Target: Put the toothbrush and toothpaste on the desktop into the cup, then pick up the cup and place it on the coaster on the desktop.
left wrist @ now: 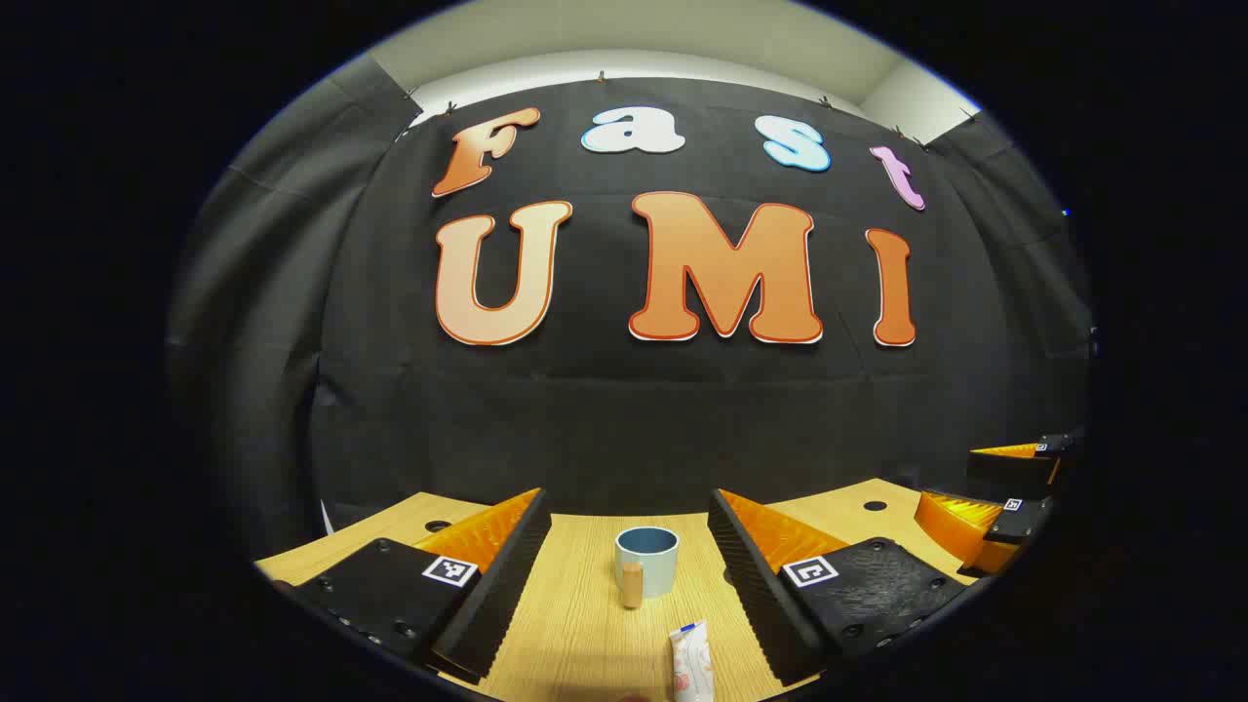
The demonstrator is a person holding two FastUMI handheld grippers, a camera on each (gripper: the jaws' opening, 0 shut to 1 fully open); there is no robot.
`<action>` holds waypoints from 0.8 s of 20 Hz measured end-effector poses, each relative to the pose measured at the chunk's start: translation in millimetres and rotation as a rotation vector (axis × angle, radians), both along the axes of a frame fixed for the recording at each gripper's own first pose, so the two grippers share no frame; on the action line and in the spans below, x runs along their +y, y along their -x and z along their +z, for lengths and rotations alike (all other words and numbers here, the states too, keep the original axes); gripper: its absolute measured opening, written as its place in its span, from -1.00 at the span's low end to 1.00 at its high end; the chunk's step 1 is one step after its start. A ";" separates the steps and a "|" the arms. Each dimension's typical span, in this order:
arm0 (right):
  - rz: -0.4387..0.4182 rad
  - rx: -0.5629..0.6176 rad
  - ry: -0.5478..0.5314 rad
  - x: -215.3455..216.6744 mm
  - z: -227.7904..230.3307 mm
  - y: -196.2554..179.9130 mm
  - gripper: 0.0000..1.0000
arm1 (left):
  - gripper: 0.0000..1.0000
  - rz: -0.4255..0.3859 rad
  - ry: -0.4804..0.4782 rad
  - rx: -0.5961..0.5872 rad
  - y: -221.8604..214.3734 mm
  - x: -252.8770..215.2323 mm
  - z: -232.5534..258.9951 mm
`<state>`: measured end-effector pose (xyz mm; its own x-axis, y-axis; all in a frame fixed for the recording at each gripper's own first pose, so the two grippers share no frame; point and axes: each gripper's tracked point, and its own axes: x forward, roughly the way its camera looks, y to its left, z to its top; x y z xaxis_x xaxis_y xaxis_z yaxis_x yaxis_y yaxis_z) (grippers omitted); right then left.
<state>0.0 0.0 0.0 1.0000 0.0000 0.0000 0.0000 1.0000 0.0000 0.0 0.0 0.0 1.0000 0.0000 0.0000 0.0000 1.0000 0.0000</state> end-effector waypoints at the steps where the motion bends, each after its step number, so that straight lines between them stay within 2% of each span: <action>1: 0.003 -0.001 0.000 1.4 0.4 0.3 0.95 | 0.94 -0.003 0.001 -0.003 -1.2 -0.8 0.8; 4: -0.002 -0.008 -0.004 0.3 1.9 0.5 0.95 | 1.00 -0.011 0.002 -0.005 -0.6 -3.4 1.1; 5: -0.001 -0.010 -0.007 1.3 1.9 0.7 0.95 | 0.94 -0.011 -0.001 -0.007 -0.2 -2.2 0.8; 16: 0.006 0.009 -0.013 4.3 -4.3 0.3 0.95 | 0.95 -0.015 0.006 -0.002 0.3 -1.7 -2.8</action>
